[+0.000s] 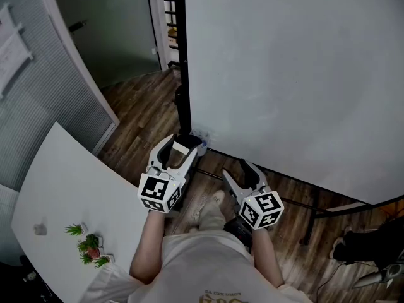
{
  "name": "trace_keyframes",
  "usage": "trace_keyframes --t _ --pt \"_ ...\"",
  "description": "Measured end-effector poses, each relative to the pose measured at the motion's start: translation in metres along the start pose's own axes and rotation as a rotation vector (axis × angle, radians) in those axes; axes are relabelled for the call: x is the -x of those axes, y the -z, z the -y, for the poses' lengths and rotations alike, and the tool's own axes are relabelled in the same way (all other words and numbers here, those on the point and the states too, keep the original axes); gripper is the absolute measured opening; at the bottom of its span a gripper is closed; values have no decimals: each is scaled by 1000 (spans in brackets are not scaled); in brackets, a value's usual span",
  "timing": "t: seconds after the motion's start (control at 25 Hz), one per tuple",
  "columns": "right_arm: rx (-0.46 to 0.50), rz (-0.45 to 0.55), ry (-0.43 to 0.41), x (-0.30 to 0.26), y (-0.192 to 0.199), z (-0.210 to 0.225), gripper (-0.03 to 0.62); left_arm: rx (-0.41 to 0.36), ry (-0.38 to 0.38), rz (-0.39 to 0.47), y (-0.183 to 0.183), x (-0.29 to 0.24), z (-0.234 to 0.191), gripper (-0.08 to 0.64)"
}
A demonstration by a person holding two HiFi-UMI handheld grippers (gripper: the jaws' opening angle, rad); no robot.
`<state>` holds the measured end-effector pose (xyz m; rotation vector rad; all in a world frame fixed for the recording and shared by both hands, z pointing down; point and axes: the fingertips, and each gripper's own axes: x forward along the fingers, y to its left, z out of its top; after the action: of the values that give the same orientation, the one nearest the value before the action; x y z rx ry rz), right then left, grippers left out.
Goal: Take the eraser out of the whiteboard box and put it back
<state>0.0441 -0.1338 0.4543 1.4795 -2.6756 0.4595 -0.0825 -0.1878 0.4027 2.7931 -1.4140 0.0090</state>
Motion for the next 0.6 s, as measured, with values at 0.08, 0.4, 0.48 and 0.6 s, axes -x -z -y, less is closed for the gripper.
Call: trace_keyframes --t 0.08,0.4,0.48,0.6 --pt "-1 -1 -1 -2 1 1 276 3 2 -2 2 -2 0 264" --pt "-9 -7 3 -3 4 6 275 3 13 -13 5 -7 2 264" --pt "-9 -6 5 -3 3 7 275 3 13 -16 6 -9 2 264" --pt "-12 -8 9 -3 4 10 275 2 17 -22 8 -12 2 264"
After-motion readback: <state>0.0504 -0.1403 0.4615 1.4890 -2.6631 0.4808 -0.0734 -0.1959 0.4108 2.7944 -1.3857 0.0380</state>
